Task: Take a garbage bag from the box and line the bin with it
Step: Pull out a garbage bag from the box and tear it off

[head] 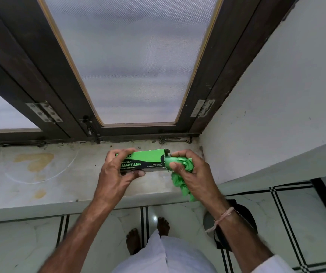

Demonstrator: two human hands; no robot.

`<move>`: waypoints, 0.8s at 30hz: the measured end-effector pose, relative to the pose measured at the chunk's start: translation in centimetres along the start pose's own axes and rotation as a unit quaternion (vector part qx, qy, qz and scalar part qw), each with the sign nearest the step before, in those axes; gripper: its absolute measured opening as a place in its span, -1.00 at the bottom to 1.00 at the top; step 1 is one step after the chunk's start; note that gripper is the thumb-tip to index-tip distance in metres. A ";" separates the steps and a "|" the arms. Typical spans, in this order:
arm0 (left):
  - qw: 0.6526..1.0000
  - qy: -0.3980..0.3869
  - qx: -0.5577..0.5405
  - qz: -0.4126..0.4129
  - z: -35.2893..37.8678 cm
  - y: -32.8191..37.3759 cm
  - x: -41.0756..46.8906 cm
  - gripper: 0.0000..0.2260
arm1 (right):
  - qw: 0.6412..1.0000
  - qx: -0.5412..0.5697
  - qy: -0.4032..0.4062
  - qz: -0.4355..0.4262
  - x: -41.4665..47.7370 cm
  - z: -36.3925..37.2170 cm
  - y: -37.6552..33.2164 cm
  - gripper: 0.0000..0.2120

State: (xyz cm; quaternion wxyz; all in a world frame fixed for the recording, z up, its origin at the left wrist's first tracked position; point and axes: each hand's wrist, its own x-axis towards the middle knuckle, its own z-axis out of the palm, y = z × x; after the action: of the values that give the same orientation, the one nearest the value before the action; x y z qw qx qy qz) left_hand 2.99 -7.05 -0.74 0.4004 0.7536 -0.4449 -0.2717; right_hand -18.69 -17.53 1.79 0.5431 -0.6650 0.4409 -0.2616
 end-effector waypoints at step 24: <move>0.990 0.032 -0.130 -0.049 1.6 0.6 -2.1 -0.49 | 0.987 0.022 0.147 -0.056 -0.7 2.2 -0.7 -0.85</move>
State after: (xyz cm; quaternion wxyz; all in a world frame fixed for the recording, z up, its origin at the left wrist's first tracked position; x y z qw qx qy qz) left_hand 0.53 -5.95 -0.96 0.4951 0.7243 -0.3551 -0.3226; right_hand -16.95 -15.83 1.94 0.4719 -0.6309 0.4716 -0.3962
